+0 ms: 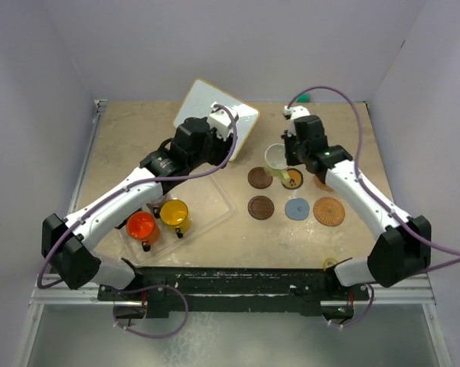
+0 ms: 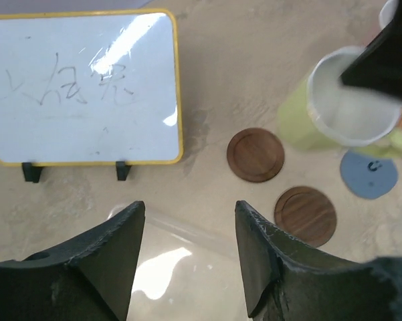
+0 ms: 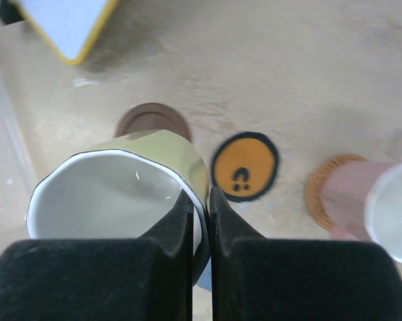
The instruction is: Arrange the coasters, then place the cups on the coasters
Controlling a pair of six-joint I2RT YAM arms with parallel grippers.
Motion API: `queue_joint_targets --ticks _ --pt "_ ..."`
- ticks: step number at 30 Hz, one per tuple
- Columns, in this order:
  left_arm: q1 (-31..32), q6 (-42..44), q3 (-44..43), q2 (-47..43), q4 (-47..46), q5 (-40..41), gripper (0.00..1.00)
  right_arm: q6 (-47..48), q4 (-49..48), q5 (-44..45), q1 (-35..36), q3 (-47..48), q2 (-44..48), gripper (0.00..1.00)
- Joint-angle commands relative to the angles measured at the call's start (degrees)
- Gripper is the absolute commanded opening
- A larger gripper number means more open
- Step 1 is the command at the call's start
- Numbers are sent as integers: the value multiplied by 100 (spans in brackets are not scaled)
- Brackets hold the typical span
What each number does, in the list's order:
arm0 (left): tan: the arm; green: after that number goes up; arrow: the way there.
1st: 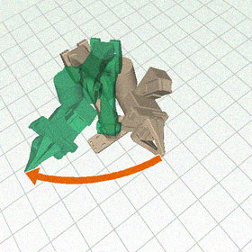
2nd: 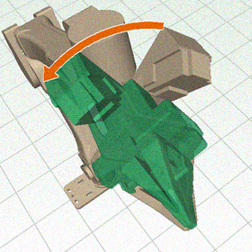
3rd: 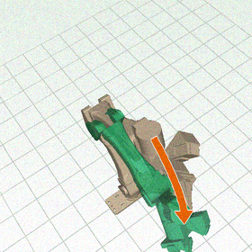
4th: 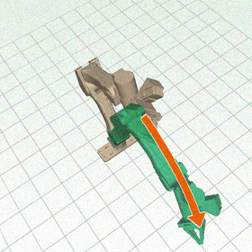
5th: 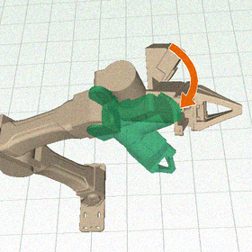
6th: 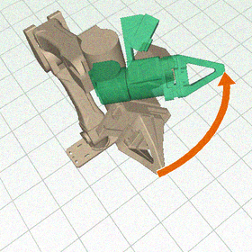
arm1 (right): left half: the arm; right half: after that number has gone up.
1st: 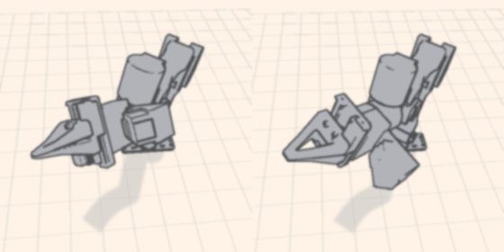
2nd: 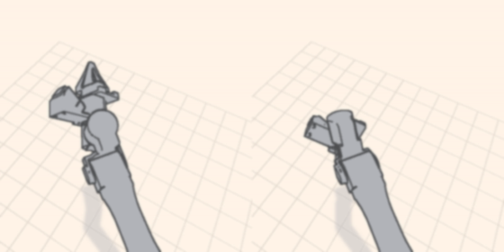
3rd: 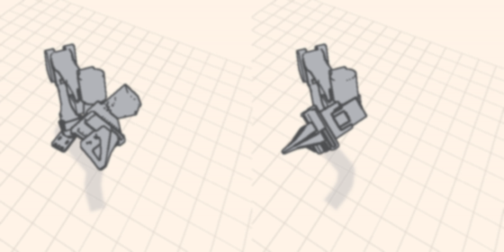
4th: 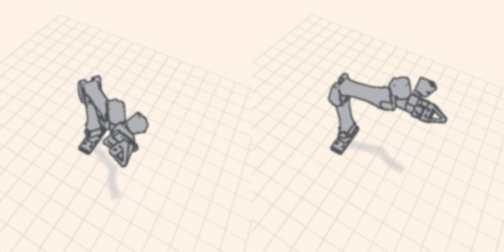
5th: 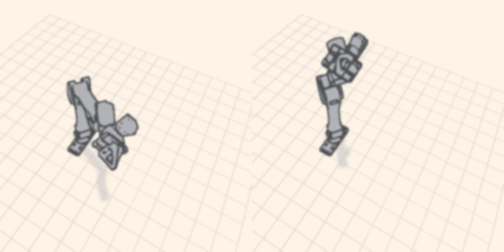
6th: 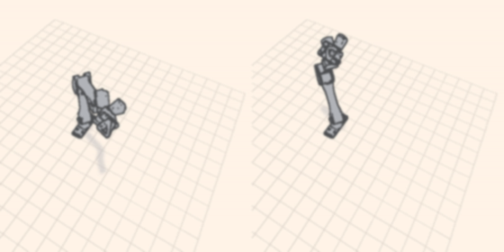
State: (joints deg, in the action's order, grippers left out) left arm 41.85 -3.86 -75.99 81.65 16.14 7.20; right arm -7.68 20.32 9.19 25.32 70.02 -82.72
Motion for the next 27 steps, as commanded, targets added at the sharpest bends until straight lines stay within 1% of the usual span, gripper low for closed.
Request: queue_joint_targets --ticks 1,5,11,19,24,27 --pt "-253 853 170 -427 400 -26 55 178 -85 -52 -648 -161 735 0" --pt "-545 1078 479 -657 357 -157 62 177 29 -56 -1053 -424 1092 0" --pt "-811 1177 619 -741 378 -389 70 89 260 201 -1228 -668 1453 0" --pt "-818 1276 744 -742 251 -225 73 395 429 383 -1641 -1478 2038 0" --pt "-819 1290 828 -717 176 -204 74 585 549 364 -1997 -1704 2406 0" --pt "-820 1316 833 -667 143 -123 74 419 717 235 -2212 -1705 2555 0"
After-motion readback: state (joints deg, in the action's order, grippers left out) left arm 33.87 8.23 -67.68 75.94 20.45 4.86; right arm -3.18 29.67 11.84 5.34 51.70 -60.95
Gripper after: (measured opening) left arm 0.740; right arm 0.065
